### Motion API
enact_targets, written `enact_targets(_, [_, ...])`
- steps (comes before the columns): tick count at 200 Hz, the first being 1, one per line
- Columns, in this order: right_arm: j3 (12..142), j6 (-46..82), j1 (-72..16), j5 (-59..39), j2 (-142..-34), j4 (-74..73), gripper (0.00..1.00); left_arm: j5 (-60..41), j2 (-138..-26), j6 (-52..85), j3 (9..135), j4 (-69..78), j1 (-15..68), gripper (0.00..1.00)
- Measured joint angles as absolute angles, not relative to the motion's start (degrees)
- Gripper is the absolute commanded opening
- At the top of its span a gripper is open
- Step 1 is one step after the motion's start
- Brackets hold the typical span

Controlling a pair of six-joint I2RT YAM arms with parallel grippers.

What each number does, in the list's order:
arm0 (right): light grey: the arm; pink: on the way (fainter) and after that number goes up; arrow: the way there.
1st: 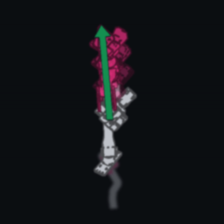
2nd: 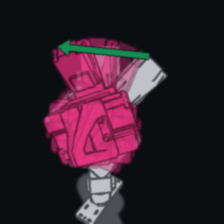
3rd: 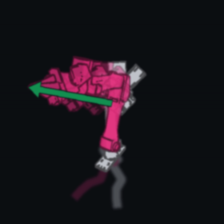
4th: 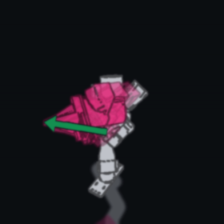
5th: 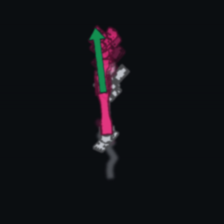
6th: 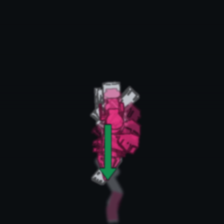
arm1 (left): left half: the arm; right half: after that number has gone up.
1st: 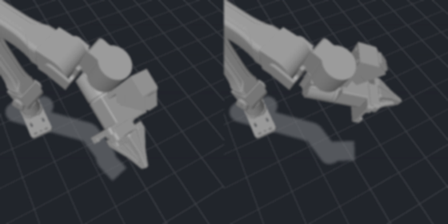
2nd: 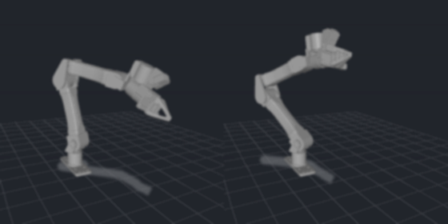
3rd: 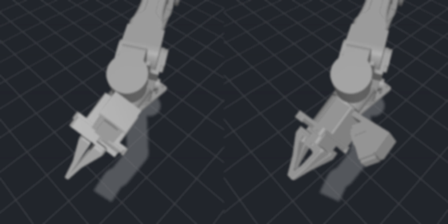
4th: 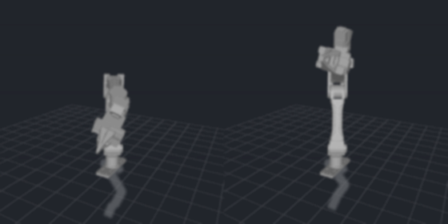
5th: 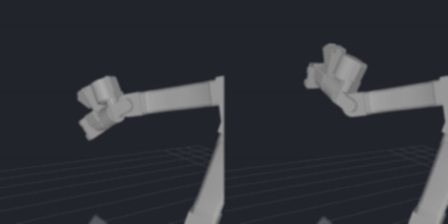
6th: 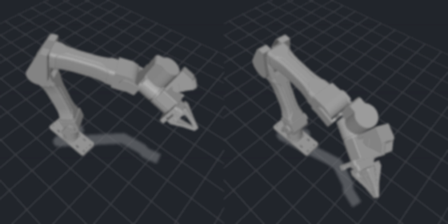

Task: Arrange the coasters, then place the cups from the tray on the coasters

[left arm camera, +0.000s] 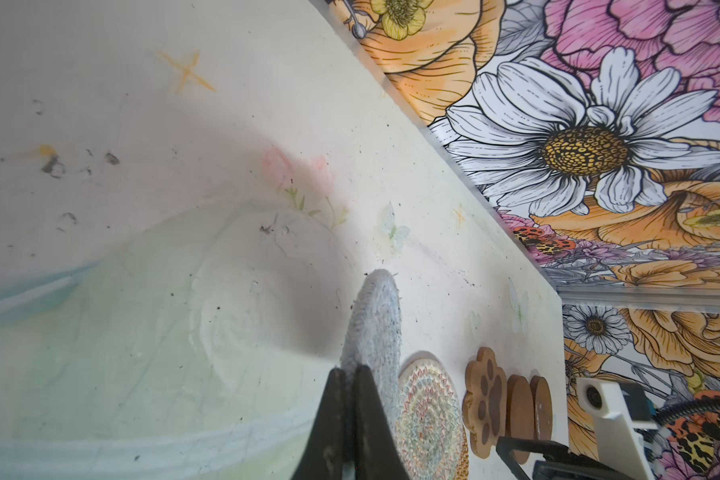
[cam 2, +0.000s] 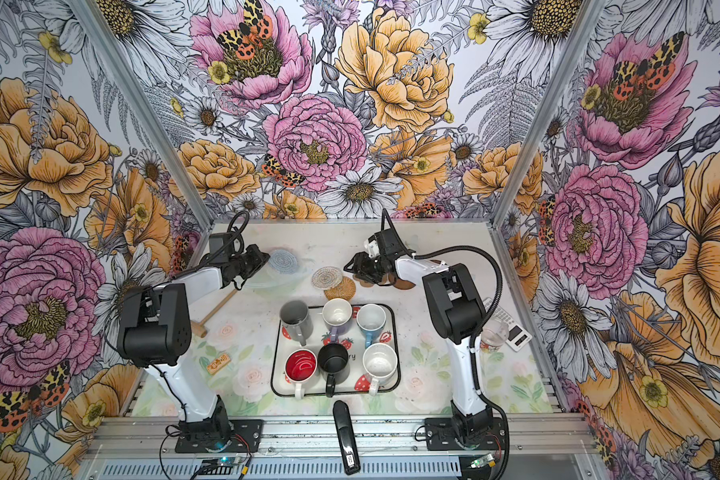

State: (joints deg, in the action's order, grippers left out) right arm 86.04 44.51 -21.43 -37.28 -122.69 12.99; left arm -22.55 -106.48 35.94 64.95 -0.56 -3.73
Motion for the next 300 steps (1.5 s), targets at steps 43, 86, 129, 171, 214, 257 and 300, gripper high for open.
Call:
enact_targets(43, [85.6, 44.5, -21.4, -37.1, -122.5, 13.0, 0.59, -22.3, -109.8, 36.1, 64.9, -0.7, -5.2, 0.0])
enact_targets(86, [85.6, 44.5, -21.4, -37.1, -122.4, 13.0, 0.58, -21.0, -110.4, 35.5, 64.9, -2.5, -5.2, 0.19])
enact_targets(129, [85.6, 44.5, -21.4, -37.1, -122.4, 13.0, 0.58, -19.4, -110.4, 34.6, 65.0, -4.1, -5.2, 0.49])
enact_targets(171, [85.6, 44.5, -21.4, -37.2, -122.4, 13.0, 0.53, -17.7, -108.7, 34.2, 64.9, -6.2, -5.2, 0.54])
enact_targets(214, [86.0, 44.6, -21.4, -37.4, -122.4, 13.0, 0.48, -15.9, -99.3, 33.9, 65.4, -8.0, -3.5, 0.53])
enact_targets(257, [89.4, 44.6, -21.5, -38.1, -123.6, 13.0, 0.48, -17.2, -101.0, 31.7, 73.0, -12.4, 3.7, 0.53])
enact_targets(300, [91.7, 44.6, -21.5, -39.2, -126.7, 13.0, 0.44, -19.6, -109.4, 30.4, 78.4, -15.8, 10.6, 0.44])
